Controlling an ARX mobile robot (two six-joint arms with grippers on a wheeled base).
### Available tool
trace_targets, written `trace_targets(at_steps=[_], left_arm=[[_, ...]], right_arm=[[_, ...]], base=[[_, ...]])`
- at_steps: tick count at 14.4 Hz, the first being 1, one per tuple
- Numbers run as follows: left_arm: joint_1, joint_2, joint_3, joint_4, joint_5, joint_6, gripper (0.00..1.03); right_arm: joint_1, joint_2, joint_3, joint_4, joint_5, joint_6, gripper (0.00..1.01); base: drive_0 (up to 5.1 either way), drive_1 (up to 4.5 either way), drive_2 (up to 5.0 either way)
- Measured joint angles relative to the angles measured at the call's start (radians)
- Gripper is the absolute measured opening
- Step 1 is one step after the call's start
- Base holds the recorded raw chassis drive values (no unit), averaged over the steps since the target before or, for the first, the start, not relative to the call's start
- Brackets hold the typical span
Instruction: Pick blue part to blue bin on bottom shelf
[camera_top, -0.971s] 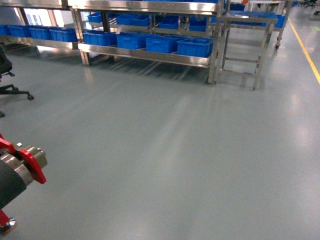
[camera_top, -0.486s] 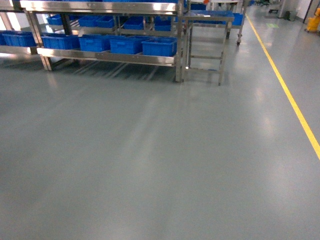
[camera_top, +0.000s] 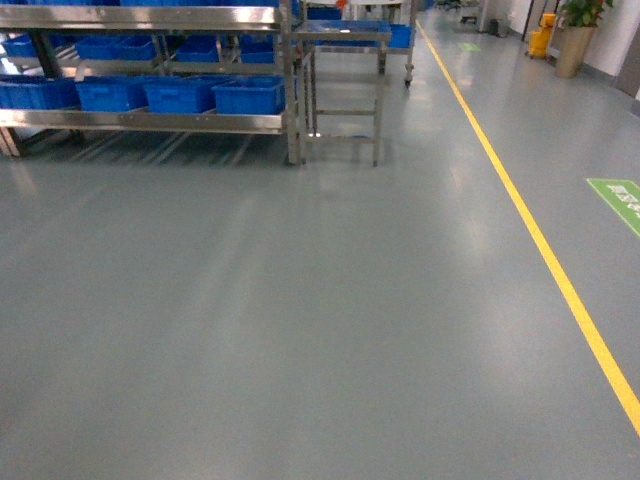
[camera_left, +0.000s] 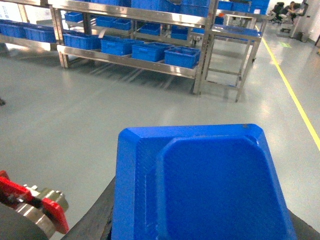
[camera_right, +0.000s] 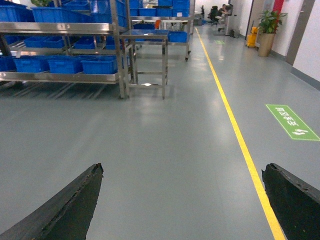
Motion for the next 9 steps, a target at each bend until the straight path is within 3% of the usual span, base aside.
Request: trace_targets(at_steps=[5, 9], left_arm=[[0.0, 0.002, 0.0, 0.0, 0.001, 0.0, 0.43], [0.0, 0.0, 0.0, 0.003, 0.0, 0.0, 0.43]], right_arm=[[0.0, 0.0, 0.0, 0.0, 0.001, 0.0, 0.98], [0.0, 0.0, 0.0, 0.002, 0.0, 0.0, 0.98]], base=[[-0.9, -0.88, -0.9], [0.1, 4.41, -4.3]])
